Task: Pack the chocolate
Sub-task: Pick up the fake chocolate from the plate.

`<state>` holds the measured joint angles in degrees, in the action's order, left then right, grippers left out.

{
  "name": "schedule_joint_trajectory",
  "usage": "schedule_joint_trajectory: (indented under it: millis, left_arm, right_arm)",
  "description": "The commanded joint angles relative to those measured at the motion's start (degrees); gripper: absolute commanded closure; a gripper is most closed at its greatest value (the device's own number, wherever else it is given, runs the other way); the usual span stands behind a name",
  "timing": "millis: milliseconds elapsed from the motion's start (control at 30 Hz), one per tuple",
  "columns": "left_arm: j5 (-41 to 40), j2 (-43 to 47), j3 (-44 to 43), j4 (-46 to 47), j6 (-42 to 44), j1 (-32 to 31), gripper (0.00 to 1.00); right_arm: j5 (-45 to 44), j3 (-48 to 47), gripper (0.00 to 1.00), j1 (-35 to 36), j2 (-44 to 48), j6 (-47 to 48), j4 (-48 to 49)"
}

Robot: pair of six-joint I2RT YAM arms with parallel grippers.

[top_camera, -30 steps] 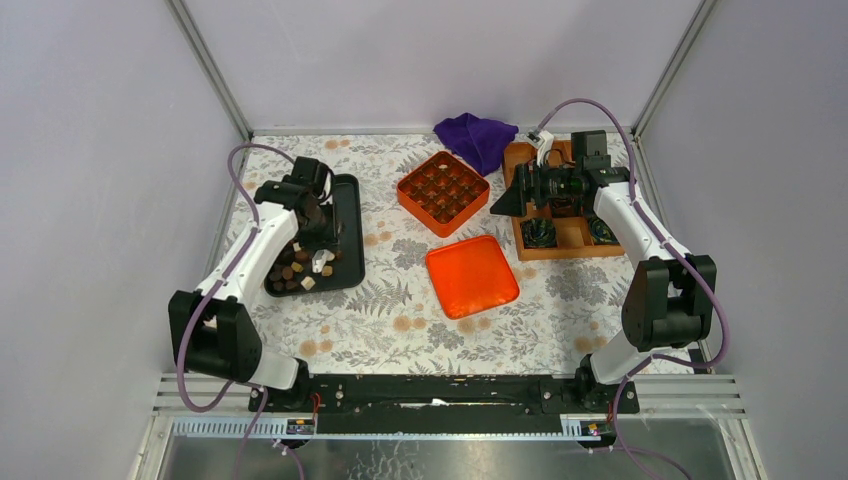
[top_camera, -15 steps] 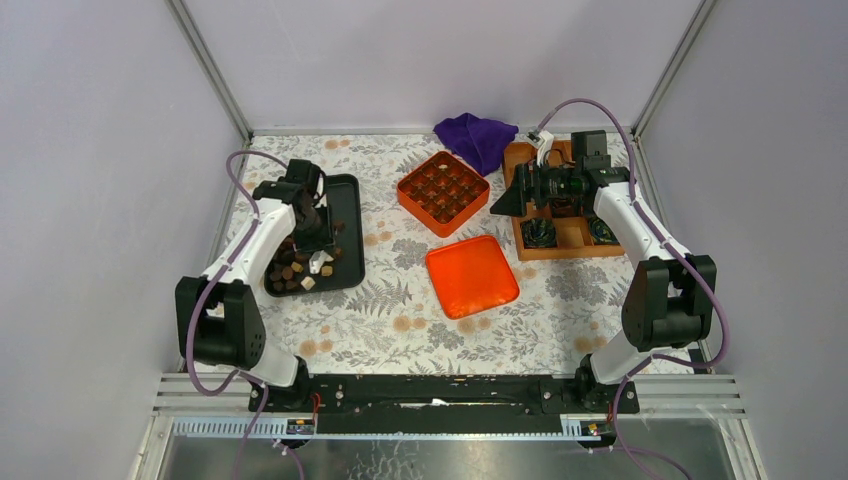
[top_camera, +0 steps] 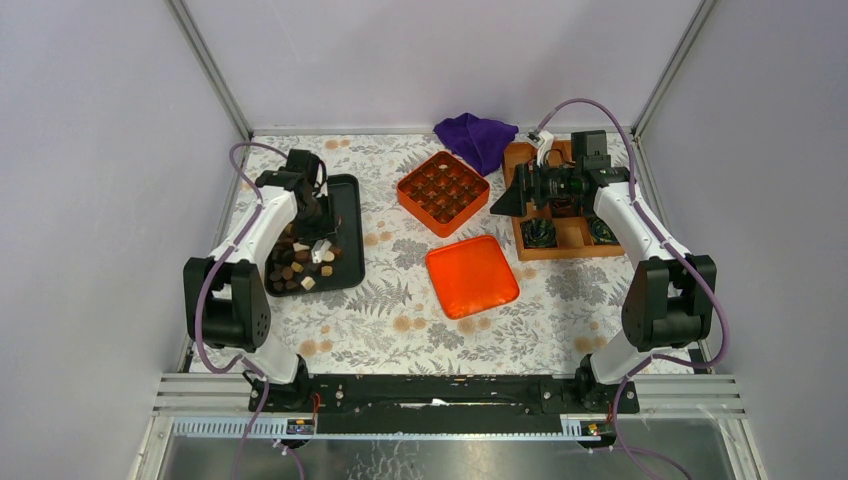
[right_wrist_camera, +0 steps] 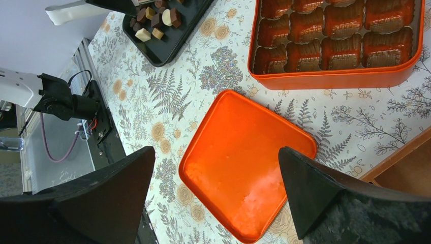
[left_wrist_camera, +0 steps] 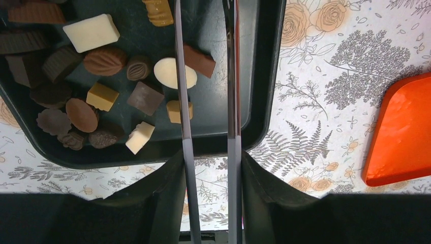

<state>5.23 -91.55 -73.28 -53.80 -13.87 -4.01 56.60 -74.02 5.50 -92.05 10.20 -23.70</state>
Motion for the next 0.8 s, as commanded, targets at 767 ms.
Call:
schedule_joint_trajectory:
  millis: [767]
  left_arm:
    - [1.5, -3.8, -5.9, 0.7, 2.3, 1.0, 0.66]
  right_arm:
    - [1.7, -1.1, 0.0, -0.2, 0.6, 0.0, 1.0]
